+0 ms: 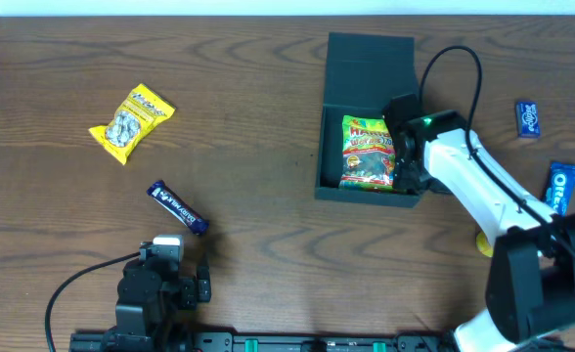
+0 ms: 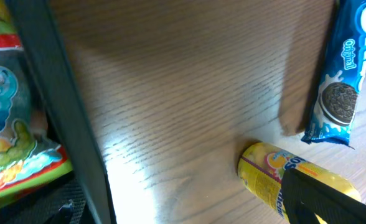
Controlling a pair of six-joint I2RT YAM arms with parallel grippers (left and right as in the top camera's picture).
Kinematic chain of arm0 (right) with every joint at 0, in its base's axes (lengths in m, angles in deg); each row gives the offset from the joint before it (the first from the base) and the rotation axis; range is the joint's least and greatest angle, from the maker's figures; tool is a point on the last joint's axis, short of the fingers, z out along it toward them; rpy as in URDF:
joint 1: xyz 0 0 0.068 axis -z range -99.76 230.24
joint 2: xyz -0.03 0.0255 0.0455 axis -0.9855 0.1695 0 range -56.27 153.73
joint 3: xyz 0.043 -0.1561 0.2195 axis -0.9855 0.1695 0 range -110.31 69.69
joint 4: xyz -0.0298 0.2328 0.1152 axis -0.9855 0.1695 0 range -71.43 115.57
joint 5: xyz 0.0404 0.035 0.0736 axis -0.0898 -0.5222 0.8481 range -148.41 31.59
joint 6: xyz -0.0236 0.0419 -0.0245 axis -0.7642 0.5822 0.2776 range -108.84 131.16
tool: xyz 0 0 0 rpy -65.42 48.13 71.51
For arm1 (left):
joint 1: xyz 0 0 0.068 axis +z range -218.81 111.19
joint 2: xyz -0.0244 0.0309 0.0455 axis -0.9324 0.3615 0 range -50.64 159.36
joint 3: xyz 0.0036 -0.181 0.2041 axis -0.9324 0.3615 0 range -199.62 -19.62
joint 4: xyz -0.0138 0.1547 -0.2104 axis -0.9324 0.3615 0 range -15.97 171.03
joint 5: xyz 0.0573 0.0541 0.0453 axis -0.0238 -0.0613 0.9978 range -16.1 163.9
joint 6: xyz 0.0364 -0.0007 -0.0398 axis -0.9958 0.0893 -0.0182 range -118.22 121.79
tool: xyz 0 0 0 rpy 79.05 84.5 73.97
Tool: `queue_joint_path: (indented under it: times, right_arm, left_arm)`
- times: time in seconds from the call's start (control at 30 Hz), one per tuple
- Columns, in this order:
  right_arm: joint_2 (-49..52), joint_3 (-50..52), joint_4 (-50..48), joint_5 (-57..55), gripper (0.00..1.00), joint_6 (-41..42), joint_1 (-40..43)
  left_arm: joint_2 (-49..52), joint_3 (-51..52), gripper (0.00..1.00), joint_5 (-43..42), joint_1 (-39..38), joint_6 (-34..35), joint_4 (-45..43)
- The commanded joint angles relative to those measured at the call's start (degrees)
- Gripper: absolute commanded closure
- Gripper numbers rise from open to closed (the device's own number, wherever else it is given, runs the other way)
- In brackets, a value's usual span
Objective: Pack container
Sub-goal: 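Push the Haribo bag flat inside the box with the right gripper, then move the right gripper right over the blue Oreo pack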
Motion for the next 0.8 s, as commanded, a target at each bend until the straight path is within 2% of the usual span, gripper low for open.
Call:
queue_joint_path:
  times: [0.0, 0.2, 0.33, 0.5, 0.77]
  right_arm:
    - [-6.5, 0.2, 0.0, -1.2, 0.01, -0.4, -1.6]
    - [-17.8, 0.2, 1.0, 0.2, 0.01, -0.4, -2.3]
    - [-24.1, 0.2, 3.7, 2.2, 0.01, -0.4, 0.7]
    - [-28.0, 0.2, 7.2, 7.4, 0.01, -1.8, 12.4]
    - [-28.4, 0.3, 5.4, 16.7, 0.01, -17.4, 33.3]
  left_arm:
    - [-0.3, 2.1, 0.05, 0.6, 0.3, -0.4, 1.4]
    - [-0.3, 2.1, 0.04, 0.6, 0.3, -0.4, 1.4]
    - [-0.3, 2.1, 0.05, 0.6, 0.3, -0.4, 1.4]
    - [-0.3, 2.1, 0.05, 0.6, 0.3, -0.4, 1.4]
    - [-0.3, 2.1, 0.05, 0.6, 0.3, -0.4, 1.4]
